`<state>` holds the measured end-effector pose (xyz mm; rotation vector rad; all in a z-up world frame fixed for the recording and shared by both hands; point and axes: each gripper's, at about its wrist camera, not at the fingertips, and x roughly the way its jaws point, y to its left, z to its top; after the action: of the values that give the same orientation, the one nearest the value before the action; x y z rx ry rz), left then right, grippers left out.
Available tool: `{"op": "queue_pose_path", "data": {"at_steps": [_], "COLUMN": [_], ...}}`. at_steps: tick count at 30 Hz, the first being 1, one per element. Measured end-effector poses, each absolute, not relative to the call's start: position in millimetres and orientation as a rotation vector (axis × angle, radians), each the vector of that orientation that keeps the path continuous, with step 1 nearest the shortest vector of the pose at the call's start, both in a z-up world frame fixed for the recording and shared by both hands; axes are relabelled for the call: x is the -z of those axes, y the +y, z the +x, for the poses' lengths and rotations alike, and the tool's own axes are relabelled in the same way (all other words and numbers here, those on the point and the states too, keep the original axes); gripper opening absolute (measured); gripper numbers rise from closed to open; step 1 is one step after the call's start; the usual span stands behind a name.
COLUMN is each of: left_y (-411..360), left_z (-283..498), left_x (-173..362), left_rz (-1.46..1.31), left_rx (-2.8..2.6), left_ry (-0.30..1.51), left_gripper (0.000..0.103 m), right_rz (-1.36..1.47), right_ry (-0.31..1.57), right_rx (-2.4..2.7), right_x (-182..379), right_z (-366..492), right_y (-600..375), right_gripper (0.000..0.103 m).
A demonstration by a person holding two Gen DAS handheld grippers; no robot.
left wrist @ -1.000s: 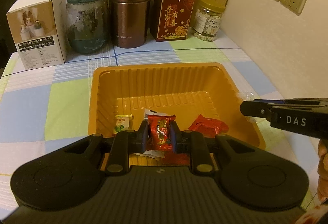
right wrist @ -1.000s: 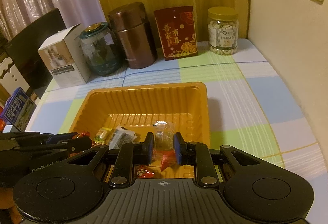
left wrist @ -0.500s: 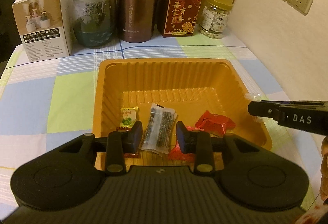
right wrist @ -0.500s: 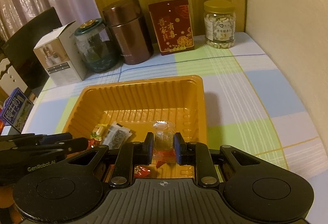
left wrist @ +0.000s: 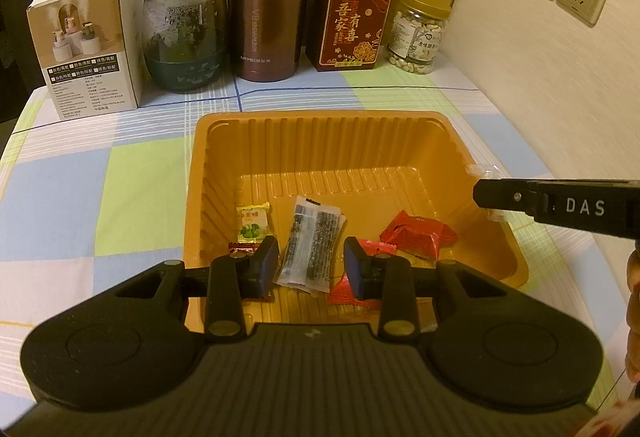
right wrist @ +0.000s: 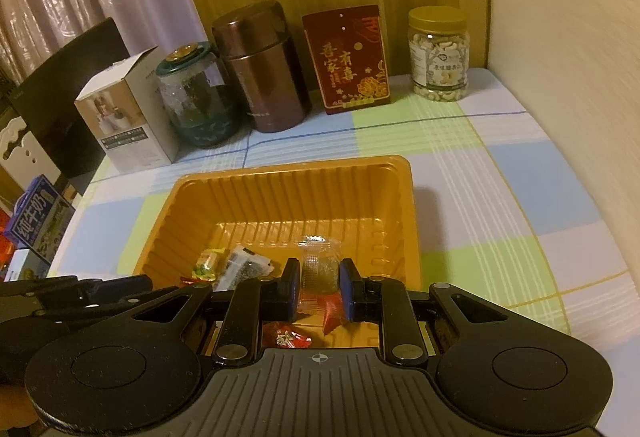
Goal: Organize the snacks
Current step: 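Lower both candies into the tray and open both tools to release them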
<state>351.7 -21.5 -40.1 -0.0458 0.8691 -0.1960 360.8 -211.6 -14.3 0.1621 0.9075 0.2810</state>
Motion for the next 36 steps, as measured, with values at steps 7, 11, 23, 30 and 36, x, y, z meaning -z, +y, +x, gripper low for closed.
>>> {"op": "queue_pose_path", "data": {"at_steps": [7,11,23,30,36], "left_y": [-19.9,-19.1,-16.8,-19.0,-20.0], "left_z": [351.9,352.3,345.6,322.1,288.5], "left_x": [41.4,42.0,38.4,32.3,21.1], "left_rz": [-0.050,-0.051,-0.036,-0.052,-0.076], "left_rx": [0.195,0.194,0.192,0.198,0.193], "left_ry": [0.870,0.870,0.857,0.846,0.830], "left_gripper": [0.032,0.032,0.035,0.036,0.041], "right_rz": [0.168,0.178,0.249,0.283,0.303], "right_ry": [0.901,0.899,0.866,0.912,0.933], "right_rx": [-0.285,-0.289,-0.288,-0.240,-0.230], "right_x": [14.7,16.2,12.5,14.9,9.9], "right_z": [363.3,365.2,364.1,340.7,307.3], "right_y": [-209.5,-208.1,-219.1,-237.7,-246.7], "right_gripper": [0.021,0.021,0.070,0.070,0.070]}}
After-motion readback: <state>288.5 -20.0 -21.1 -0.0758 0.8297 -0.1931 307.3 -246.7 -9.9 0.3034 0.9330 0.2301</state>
